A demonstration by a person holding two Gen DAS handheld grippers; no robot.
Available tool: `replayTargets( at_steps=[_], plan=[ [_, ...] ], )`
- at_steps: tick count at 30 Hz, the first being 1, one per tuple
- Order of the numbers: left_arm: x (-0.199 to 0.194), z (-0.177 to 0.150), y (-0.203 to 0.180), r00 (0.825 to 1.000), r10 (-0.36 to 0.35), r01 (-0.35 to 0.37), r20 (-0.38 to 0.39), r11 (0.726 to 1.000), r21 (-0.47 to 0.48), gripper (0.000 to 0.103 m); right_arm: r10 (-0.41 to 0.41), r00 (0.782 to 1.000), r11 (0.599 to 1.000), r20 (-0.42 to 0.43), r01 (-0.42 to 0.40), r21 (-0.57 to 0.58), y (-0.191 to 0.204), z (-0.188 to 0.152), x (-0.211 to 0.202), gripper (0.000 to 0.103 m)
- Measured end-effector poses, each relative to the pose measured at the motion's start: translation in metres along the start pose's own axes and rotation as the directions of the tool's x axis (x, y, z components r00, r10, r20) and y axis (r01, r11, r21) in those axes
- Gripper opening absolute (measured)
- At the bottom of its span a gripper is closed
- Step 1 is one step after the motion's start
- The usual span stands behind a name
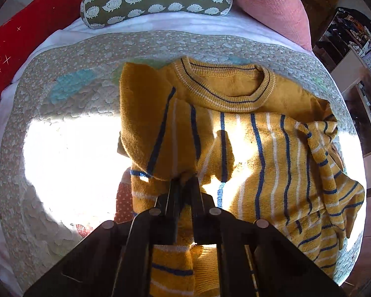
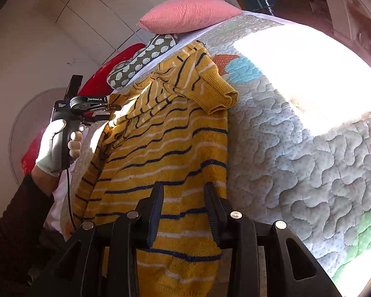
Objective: Fold small clothes
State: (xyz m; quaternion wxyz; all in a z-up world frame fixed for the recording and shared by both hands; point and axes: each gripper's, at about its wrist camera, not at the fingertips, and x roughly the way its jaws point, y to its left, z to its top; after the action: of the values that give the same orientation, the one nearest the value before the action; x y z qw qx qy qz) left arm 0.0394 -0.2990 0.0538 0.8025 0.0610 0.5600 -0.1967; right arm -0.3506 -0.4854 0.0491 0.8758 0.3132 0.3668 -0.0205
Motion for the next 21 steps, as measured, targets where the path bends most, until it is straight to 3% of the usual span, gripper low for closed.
replayTargets(
  at_steps=[5, 8, 9, 13, 15, 18, 21],
  plan=[
    [-0.029, -0.001, 0.058, 0.996, -0.025, 0.035, 0.085, 0.993, -0.116, 0.006, -0.034, 0.999, 0.998, 0.024, 0.035, -0.047, 0.008, 0.020, -0.008, 0.036],
    [-0.028, -0.006, 0.100, 0.993, 0.068, -0.052, 0.093, 0.985, -0.164, 0.006, -0.038, 0.999, 0.994, 0.032, 0.041, -0.104, 0.022, 0.041, -0.005, 0.036],
    [-0.022, -0.008, 0.111, 0.995, 0.068, -0.053, 0.079, 0.983, -0.175, 0.006, -0.039, 0.999, 0.992, 0.034, 0.043, -0.122, 0.027, 0.049, -0.001, 0.036],
    [-0.004, -0.016, 0.130, 0.998, -0.010, 0.021, 0.057, 0.977, -0.210, 0.006, -0.040, 0.998, 0.970, 0.056, 0.052, -0.238, 0.062, 0.083, 0.027, 0.047],
    [-0.003, -0.020, 0.127, 0.998, -0.020, 0.034, 0.067, 0.976, -0.213, 0.007, -0.042, 0.998, 0.954, 0.051, 0.055, -0.296, 0.081, 0.096, 0.046, 0.047],
    [-0.001, -0.021, 0.121, 0.998, -0.003, 0.015, 0.067, 0.982, -0.188, 0.007, -0.063, 0.998, 0.884, 0.009, 0.060, -0.464, 0.117, 0.097, 0.075, 0.047],
    [-0.001, -0.021, 0.119, 0.997, 0.008, 0.004, 0.071, 0.985, -0.170, 0.007, -0.168, 0.986, 0.745, 0.005, 0.130, -0.654, 0.141, 0.077, 0.106, 0.047]
  ],
)
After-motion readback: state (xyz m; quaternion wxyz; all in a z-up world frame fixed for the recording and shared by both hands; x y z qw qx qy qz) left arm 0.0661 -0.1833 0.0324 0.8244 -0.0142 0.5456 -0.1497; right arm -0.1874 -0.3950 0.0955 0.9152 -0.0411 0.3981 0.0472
